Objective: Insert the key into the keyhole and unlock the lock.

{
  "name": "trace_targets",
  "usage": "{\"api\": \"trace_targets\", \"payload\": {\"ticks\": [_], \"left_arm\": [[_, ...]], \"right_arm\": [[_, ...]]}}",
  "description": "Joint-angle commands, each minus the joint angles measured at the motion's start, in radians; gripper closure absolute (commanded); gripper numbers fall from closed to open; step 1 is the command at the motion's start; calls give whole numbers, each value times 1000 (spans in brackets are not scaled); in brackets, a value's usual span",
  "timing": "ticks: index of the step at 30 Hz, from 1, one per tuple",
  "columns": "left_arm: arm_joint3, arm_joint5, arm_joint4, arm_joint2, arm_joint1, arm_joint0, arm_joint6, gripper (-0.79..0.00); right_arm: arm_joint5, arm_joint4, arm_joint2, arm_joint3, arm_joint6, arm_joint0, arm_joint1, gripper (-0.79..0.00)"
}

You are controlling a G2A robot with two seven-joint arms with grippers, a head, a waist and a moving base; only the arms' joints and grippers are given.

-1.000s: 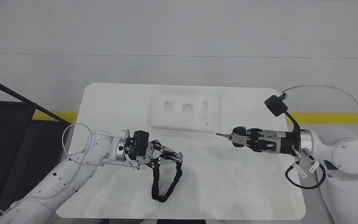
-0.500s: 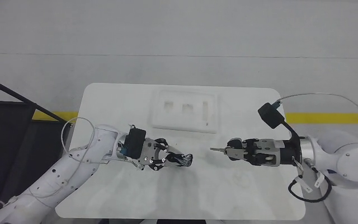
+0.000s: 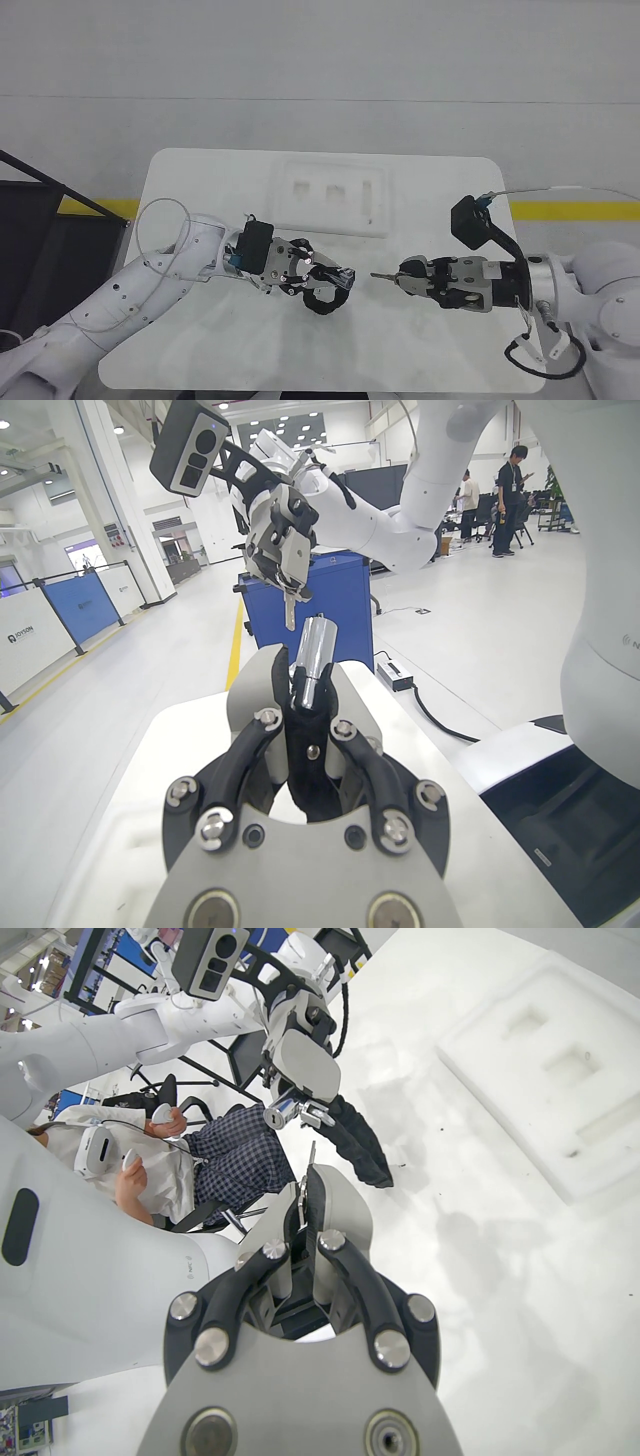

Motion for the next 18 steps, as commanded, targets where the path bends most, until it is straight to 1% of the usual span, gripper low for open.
{"api": "trace_targets", "payload": {"ticks": [1,4,14,16,18], "left_arm": [[20,20,-10,33,-2,-22,20,0],[51,45,-22,61,-2,-43,45,0],[51,45,-22,61,-2,-43,45,0],[51,45,-22,61,-2,-43,45,0],[34,53,-32,57,-5,-31,42,0]], "right_arm": [[0,1,0,0,0,0,0,0],[0,1,0,0,0,0,0,0],[1,2,-1,0,-6,-2,0,0],[9,3,-10,-10,-21,-16,1,0],[25,-22,-12,-28,-9,-19,4,0]]}}
